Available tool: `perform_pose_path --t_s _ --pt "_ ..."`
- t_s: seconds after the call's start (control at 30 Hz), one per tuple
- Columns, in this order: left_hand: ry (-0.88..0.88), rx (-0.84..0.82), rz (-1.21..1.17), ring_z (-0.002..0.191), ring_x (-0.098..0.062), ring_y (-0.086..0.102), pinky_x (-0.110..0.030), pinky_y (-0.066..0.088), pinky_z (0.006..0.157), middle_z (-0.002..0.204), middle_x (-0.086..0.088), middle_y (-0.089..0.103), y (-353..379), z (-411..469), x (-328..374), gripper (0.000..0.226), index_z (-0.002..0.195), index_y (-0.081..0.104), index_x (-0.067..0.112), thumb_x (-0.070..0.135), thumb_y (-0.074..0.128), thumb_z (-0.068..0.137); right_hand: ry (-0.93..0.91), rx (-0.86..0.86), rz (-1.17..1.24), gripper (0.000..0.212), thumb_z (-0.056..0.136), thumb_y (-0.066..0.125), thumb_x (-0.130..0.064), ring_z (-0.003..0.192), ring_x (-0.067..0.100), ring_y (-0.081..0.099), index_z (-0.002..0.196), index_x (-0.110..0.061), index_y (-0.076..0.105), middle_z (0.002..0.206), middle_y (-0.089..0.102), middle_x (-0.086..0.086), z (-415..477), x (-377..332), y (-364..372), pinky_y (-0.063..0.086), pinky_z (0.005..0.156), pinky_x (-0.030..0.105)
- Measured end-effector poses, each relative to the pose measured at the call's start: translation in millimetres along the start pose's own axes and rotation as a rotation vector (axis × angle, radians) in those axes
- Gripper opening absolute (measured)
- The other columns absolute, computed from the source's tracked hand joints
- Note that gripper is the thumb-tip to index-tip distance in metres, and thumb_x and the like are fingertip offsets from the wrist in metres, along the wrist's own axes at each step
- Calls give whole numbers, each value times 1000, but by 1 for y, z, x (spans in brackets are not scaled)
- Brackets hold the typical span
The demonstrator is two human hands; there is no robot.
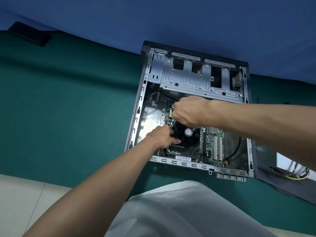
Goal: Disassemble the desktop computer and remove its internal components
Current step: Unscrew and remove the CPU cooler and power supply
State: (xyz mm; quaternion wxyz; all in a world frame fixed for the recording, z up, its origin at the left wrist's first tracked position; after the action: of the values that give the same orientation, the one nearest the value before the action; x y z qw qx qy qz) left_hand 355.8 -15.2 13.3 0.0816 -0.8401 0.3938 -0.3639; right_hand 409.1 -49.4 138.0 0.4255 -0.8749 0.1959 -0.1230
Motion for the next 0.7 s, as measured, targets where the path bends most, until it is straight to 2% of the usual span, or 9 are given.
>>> perform_pose_path --t_s 0.1,0.2,0.23,0.3,0.37,0.43,0.5,0.6,0.7 --pt "5 6 33 110 -26 57 -40 45 97 131 -11 57 -1 -2 1 62 131 53 9 48 68 85 50 -2 101 40 97 47 -11 53 20 53 58 -11 35 58 45 4 7 8 1 45 48 29" --pt "17 4 48 109 -28 59 -37 46 91 122 -9 62 -1 -3 2 61 131 53 8 48 66 86 346 28 518 39 93 60 -28 45 15 50 62 -8 49 55 52 5 9 28 9 37 42 23" --pt "19 6 56 104 -27 60 -36 47 88 116 -8 63 -2 -3 2 58 127 56 8 48 66 86 497 14 727 37 95 56 -29 41 14 48 68 -5 53 54 57 7 8 38 19 37 40 21" --pt "15 5 58 106 -27 59 -38 47 91 122 -10 62 -2 -4 3 58 129 55 11 49 65 87 786 -123 1135 24 100 45 -19 39 10 37 83 -4 53 60 59 8 0 45 41 29 36 17" --pt "10 -2 58 111 -27 58 -40 46 94 130 -11 59 -1 -5 3 59 132 53 12 49 64 87 864 -257 1211 21 101 37 -13 45 9 26 95 -7 56 67 53 6 -3 42 51 22 37 19" --pt "11 -3 61 102 -26 59 -39 47 91 124 -11 61 -2 -6 4 56 127 56 10 49 64 87 795 -249 1080 21 100 39 -11 50 11 33 101 -5 59 71 50 6 2 41 44 26 43 21" --pt "12 -7 65 96 -25 59 -40 48 90 118 -10 63 -2 -5 4 53 123 58 9 48 64 88 627 -165 759 16 96 43 -9 57 16 43 85 -6 54 69 46 4 7 38 28 34 48 24" --pt "14 -19 57 102 -27 61 -41 47 93 119 -10 63 -1 -5 4 53 125 57 9 47 64 88 345 -105 221 29 94 43 -11 53 15 44 65 -10 40 63 44 3 6 20 9 33 43 25" --pt "10 -15 97 108 -27 57 -41 46 94 123 -9 59 -3 -6 5 57 128 54 10 50 62 88 6 -44 -243 37 103 33 -25 48 19 47 70 -9 37 57 41 5 12 -7 1 38 44 28"
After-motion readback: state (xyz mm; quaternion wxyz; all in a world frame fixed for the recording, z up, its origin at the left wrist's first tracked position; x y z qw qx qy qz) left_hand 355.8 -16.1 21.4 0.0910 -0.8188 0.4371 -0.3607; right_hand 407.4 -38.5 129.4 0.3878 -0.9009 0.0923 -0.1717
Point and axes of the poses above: each hand's wrist, its own z-axis towards the middle knuckle, its own y-axis out of the palm, x = y × z, the point moved 7 cm from there along z, towards the middle knuckle
